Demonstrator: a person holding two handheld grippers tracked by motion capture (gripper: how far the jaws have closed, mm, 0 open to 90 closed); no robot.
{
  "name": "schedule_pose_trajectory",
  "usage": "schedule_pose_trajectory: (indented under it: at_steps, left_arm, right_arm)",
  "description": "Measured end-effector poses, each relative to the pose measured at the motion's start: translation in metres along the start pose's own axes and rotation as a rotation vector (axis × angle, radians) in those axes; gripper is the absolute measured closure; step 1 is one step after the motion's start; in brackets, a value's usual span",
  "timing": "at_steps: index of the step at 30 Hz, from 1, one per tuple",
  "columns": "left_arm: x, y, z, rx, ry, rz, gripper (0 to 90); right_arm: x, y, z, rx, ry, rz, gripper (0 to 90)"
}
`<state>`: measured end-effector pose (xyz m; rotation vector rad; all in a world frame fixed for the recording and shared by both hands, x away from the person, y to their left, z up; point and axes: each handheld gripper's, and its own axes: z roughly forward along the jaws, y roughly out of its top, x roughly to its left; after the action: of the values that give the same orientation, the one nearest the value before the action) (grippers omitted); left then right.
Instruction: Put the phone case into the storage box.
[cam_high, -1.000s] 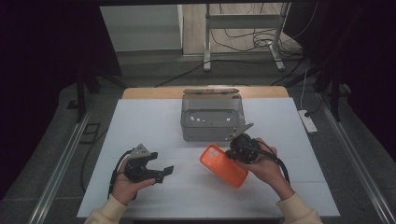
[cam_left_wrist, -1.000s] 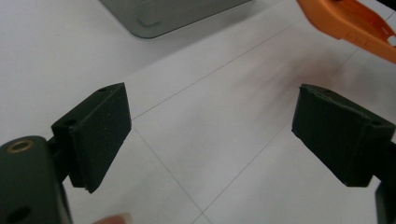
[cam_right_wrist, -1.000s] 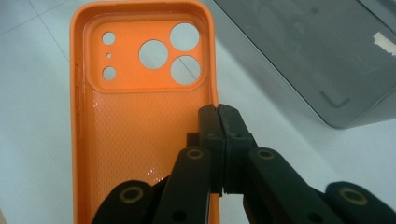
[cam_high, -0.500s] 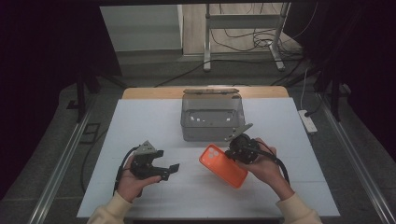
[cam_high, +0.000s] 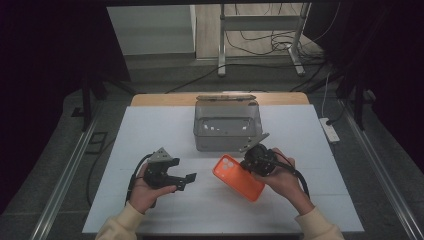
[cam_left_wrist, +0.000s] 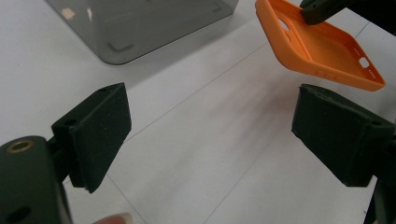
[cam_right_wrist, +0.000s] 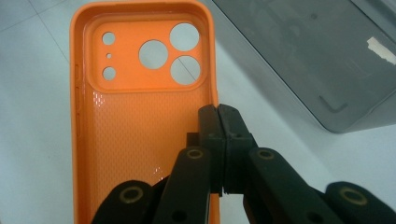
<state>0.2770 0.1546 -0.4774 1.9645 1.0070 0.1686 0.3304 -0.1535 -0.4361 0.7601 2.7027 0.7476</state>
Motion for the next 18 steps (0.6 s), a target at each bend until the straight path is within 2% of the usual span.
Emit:
schedule_pose_trajectory:
  at_steps: [18]
  left_arm:
    - [-0.0035, 0.0100, 0.0069, -0.002, -0.049, -0.008, 12.1]
  right_arm:
    - [0.0069, 0.0046, 0.0049, 0.006, -0.005, -0.022, 89.4]
